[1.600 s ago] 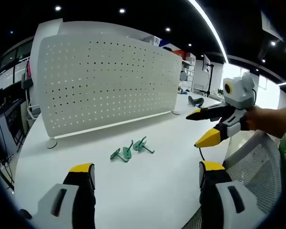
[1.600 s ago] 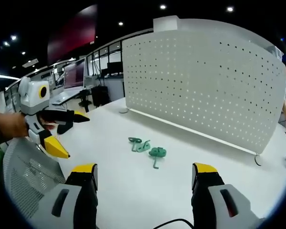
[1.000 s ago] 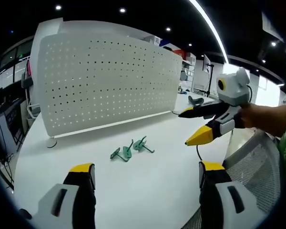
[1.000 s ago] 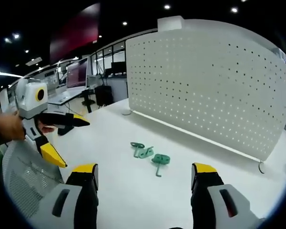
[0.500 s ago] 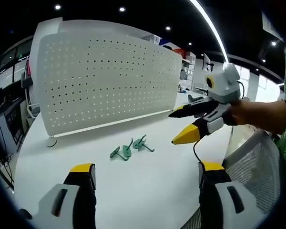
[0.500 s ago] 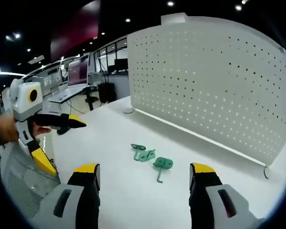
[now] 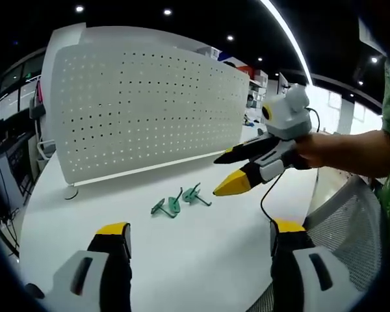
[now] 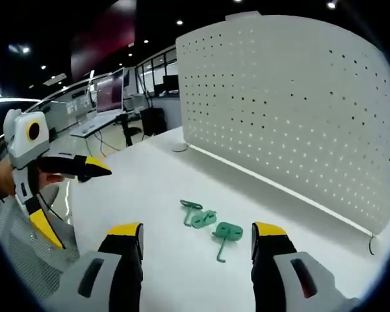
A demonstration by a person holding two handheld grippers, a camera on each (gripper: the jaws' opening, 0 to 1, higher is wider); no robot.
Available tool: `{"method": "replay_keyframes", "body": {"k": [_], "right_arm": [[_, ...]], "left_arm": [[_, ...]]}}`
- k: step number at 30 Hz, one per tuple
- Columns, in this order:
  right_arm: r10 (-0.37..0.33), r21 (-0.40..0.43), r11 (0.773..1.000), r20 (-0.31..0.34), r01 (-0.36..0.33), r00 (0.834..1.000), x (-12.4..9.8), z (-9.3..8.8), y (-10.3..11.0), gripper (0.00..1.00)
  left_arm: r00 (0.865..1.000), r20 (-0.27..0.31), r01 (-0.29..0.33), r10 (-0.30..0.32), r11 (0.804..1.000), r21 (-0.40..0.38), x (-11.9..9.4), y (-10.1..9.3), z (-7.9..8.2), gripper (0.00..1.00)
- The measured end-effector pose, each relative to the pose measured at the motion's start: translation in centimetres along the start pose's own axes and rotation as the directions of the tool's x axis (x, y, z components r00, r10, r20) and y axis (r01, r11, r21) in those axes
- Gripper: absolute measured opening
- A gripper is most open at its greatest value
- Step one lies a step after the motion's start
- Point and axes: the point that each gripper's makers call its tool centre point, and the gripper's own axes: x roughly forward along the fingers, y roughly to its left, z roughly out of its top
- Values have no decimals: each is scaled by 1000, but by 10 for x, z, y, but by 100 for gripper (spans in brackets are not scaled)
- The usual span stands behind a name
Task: Insert the hook assembly into the mounting plate slot until the hook locks in place.
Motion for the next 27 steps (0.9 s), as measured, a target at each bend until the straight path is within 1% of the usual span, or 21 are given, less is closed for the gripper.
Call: {"method": "replay_keyframes", "body": {"k": [4, 9, 11, 19, 22, 27], "right_arm": [[24, -15, 1000, -15, -24, 1000, 8, 3, -2, 63], [48, -63, 997, -45, -51, 998, 18, 2, -5, 59], [63, -78, 995, -52, -67, 997, 22, 2, -6, 55], [103, -141, 983, -125, -121, 987, 39, -11, -8, 42], [109, -171, 976, -144, -133, 984, 44, -14, -10, 40], [127, -197, 968, -164, -159, 978, 51, -15, -10, 33]], "left_arm": [[1000, 1, -4, 4, 1000, -3, 0, 1, 0, 90], [1000, -2, -4, 4, 1000, -4, 0, 2, 0, 90], [1000, -4, -5, 5, 1000, -5, 1, 2, -1, 90], [1000, -10, -7, 7, 1000, -12, 1, 3, -2, 90], [1000, -14, -8, 8, 1000, -15, 2, 4, -4, 90], [1000, -18, -10, 10, 1000, -17, 2, 5, -4, 89]]}}
